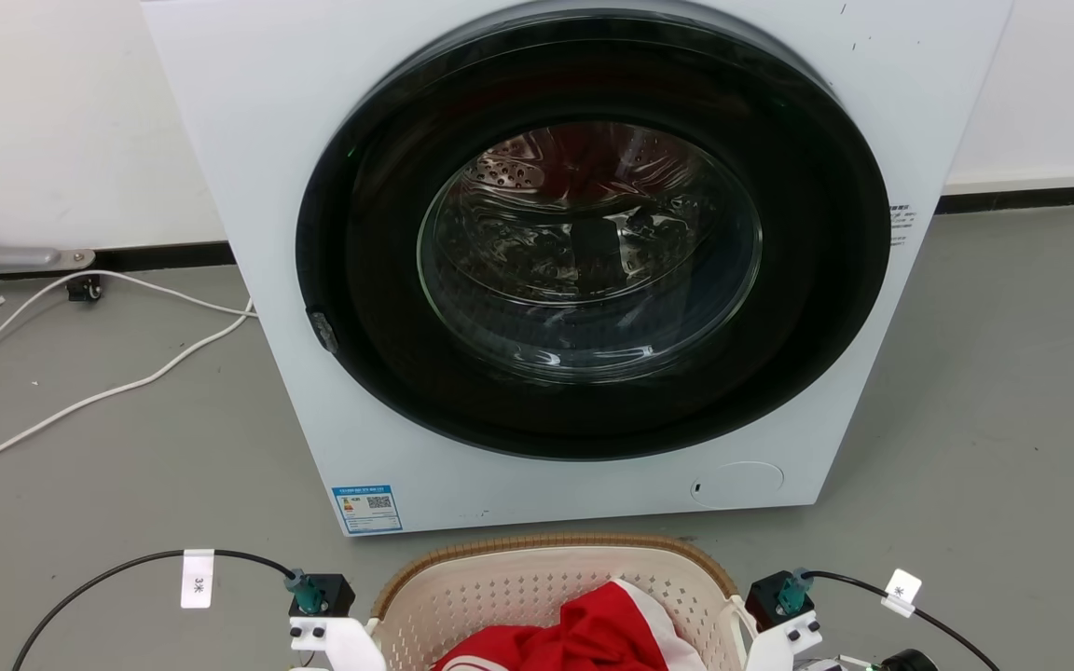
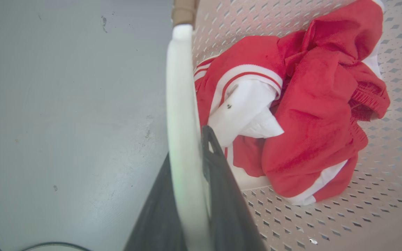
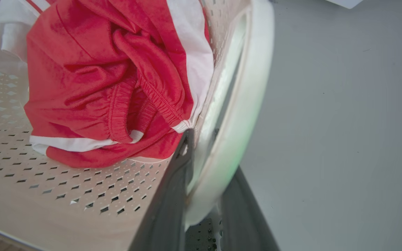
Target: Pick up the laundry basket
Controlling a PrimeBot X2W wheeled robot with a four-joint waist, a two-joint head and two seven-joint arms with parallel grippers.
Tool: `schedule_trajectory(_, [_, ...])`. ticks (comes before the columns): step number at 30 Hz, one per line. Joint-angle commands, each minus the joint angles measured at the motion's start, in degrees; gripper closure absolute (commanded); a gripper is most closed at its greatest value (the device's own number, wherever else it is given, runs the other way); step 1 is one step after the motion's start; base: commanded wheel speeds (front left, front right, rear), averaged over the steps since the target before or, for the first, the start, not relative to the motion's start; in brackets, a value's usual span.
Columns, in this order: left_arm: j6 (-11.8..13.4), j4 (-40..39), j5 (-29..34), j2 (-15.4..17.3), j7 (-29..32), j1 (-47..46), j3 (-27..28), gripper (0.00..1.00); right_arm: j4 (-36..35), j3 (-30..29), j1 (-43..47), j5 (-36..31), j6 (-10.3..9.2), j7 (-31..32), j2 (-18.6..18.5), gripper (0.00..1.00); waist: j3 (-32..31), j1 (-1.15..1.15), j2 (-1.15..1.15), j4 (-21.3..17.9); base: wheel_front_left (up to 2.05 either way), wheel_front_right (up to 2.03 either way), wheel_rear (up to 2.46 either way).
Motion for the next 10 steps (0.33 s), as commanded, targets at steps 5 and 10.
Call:
schedule_trajectory(5, [-0.4,-0.1,-0.3,0.5,-0.3,-1.0,-0.6,1.0,0.4,0.3,0.1,-0.1,0.0,-0.3,-0.3,1.0,0.0,0.0,0.0,0.0,0.0,0.0,0.0])
schedule_trajectory(10, [-0.4,-0.1,-0.7,0.5,-0.4,-1.2,-1.0,1.0,0.4,0.3,0.0,0.0,0.0,-0.3,-0.3,1.0,0.1,0.0,0.0,0.0,0.0,0.0,0.0])
